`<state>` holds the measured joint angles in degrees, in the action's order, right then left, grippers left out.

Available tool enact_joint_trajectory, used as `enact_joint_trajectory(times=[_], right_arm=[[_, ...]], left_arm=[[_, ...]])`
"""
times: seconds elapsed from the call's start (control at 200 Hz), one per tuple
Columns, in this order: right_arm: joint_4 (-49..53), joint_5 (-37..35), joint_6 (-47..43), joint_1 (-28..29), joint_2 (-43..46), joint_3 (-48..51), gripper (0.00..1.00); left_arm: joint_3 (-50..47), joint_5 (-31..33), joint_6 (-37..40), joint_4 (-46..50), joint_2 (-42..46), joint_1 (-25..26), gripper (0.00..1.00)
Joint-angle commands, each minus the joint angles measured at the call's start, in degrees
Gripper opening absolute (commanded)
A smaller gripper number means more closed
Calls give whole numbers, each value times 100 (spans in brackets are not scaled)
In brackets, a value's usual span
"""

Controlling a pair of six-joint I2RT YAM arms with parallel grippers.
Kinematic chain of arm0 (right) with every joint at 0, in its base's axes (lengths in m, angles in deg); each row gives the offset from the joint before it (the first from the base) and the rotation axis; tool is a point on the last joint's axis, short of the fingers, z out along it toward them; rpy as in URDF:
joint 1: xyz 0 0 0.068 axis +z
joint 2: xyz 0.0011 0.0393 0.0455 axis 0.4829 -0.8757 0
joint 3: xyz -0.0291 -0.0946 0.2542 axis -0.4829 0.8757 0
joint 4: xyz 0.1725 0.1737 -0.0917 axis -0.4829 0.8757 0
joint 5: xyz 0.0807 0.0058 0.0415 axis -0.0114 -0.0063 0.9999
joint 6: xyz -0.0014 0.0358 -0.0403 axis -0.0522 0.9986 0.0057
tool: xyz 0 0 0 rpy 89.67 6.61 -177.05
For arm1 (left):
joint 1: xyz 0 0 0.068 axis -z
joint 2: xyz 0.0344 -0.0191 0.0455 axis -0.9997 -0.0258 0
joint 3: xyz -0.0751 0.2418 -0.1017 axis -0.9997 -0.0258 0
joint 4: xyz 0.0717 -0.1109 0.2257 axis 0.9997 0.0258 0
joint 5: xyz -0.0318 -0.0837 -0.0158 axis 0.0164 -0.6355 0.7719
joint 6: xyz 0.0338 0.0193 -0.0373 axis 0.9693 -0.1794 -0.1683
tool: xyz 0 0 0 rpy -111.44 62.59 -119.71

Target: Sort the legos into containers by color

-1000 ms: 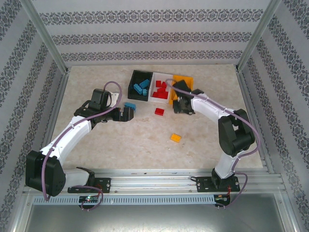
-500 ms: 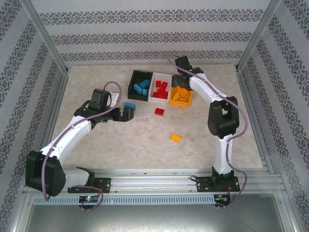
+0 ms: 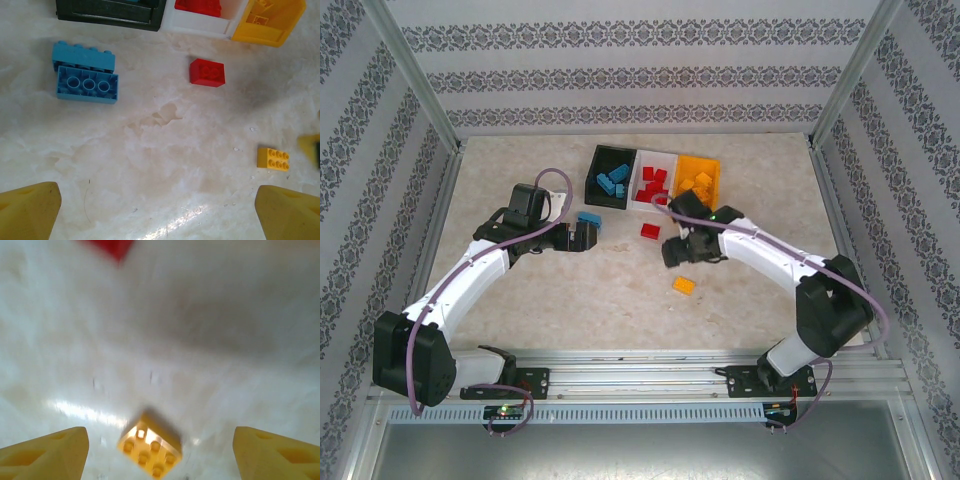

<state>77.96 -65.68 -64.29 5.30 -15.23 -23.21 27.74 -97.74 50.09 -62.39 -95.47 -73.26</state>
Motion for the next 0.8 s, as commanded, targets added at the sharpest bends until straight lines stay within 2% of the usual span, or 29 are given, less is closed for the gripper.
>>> enact_joint_trajectory(times=[0.0, 0.235, 0.39, 0.59, 0.699, 0.794], right_arm=[[402, 397, 74, 104, -79, 292, 76], [479, 193, -212, 452, -698, 186, 76], [275, 151, -298, 478, -986, 115, 75], [209, -285, -308, 483, -1239, -44, 70], [32, -346, -302, 442, -1303, -53, 62], [-45, -314, -281, 363, -1345, -61, 46]], left_arm=[[138, -118, -37, 67, 87, -12, 100], [116, -100, -28, 63, 123, -9, 100], [120, -92, -19, 77, 127, -5, 100], [124, -97, -19, 70, 103, -7, 100], [128, -98, -12, 78, 101, -8, 100], [121, -83, -14, 81, 90, -13, 100]])
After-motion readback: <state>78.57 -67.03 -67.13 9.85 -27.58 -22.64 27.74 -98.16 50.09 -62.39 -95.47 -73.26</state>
